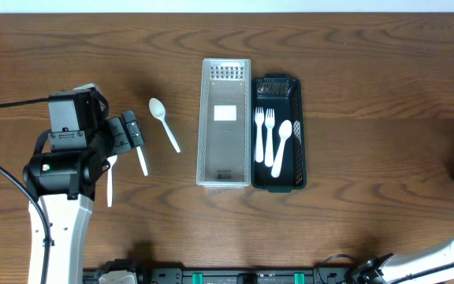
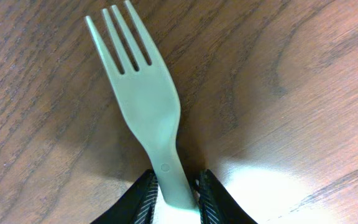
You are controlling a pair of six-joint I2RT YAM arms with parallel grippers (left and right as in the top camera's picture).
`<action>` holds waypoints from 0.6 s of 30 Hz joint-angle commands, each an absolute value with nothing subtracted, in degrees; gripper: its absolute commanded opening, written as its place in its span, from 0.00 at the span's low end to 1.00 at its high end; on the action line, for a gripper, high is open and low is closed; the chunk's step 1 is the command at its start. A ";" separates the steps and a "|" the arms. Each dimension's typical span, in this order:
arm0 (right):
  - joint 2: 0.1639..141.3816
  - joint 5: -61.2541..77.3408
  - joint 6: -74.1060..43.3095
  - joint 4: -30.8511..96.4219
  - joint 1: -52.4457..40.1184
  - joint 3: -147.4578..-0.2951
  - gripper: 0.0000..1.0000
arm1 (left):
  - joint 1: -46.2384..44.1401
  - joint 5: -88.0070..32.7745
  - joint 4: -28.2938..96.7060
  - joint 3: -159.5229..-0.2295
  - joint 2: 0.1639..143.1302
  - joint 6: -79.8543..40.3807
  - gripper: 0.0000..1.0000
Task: Pack container
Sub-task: 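Grasp the last white fork at the right edge with the right gripper, then place the fork in the black basket and lift the right gripper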
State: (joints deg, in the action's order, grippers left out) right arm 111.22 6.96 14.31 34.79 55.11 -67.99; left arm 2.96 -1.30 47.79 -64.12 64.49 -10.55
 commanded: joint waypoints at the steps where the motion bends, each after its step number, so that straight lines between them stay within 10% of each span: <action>1: 112.73 8.64 13.76 35.62 55.44 -67.59 0.21 | 3.14 -0.89 47.92 -65.01 64.36 -11.05 0.98; 18: 104.68 9.50 10.55 35.75 50.72 -67.61 0.13 | 3.14 -0.89 47.90 -65.01 64.36 -11.05 0.98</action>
